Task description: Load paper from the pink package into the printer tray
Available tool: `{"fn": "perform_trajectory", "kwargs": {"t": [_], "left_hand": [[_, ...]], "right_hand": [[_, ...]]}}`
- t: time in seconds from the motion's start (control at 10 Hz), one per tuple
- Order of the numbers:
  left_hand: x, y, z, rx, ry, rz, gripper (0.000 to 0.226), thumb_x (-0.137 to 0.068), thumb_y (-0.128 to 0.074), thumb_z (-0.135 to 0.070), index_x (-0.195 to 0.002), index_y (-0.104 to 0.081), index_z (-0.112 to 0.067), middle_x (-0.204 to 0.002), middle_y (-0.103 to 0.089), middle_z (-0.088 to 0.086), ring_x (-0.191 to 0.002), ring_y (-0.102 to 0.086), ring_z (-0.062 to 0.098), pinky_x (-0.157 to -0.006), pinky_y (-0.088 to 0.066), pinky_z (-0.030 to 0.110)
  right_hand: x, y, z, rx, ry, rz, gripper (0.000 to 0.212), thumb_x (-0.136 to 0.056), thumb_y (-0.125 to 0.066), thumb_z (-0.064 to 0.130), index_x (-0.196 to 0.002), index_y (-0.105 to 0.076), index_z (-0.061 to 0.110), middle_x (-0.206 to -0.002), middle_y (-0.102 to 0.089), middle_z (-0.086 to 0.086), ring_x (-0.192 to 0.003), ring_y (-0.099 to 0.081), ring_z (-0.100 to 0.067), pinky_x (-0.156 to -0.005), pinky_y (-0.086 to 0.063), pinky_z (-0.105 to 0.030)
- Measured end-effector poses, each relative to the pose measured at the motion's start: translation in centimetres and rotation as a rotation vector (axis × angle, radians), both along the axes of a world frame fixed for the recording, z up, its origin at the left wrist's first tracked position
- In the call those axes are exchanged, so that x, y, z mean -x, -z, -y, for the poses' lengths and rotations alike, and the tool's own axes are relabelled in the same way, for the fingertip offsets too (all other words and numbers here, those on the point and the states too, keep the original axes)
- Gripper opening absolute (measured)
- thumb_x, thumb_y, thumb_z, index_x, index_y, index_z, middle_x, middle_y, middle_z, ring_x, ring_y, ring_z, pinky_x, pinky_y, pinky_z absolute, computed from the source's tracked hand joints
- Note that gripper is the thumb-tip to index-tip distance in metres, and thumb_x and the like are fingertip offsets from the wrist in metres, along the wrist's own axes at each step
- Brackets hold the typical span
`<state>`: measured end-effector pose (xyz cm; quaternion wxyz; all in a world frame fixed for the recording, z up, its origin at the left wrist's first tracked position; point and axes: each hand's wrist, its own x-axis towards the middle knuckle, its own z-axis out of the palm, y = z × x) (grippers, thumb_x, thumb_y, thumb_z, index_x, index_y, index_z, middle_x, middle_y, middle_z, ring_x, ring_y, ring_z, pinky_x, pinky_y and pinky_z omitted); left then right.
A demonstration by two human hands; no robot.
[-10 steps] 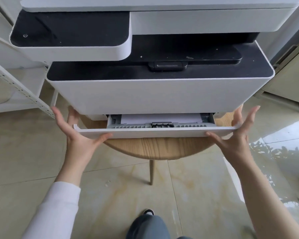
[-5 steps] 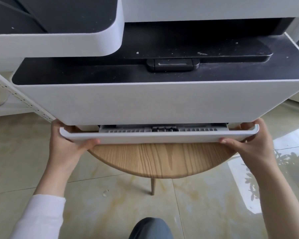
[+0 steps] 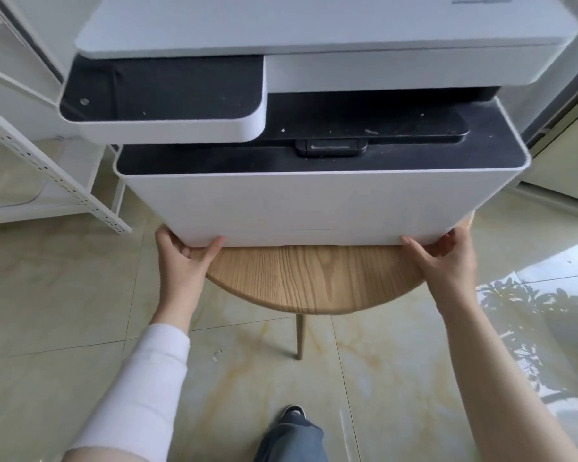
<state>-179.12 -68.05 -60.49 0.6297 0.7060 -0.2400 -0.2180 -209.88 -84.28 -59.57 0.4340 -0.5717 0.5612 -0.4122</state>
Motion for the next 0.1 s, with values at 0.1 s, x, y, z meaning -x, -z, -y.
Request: {"fn": "perform_trajectory", "kwargs": {"t": [0.1], "left_hand": [[2.20, -1.59, -1.56, -0.082, -0.028, -0.039, 0.069, -0.078, -0.071, -0.015, -0.133, -0.031, -0.007, -0.139, -0.044, 0.012, -0.129, -0.044, 0.021, -0.107, -0.034, 0.030]], "right_hand": [[0.45, -2.04, -2.24, -0.137, 0.070, -0.025, 0.070, -0.070, -0.077, 0.026, -0.130, -0.043, 0.014, -0.125, -0.054, -0.003, -0.115, -0.051, -0.016, -0.098, -0.041, -0.030]]}}
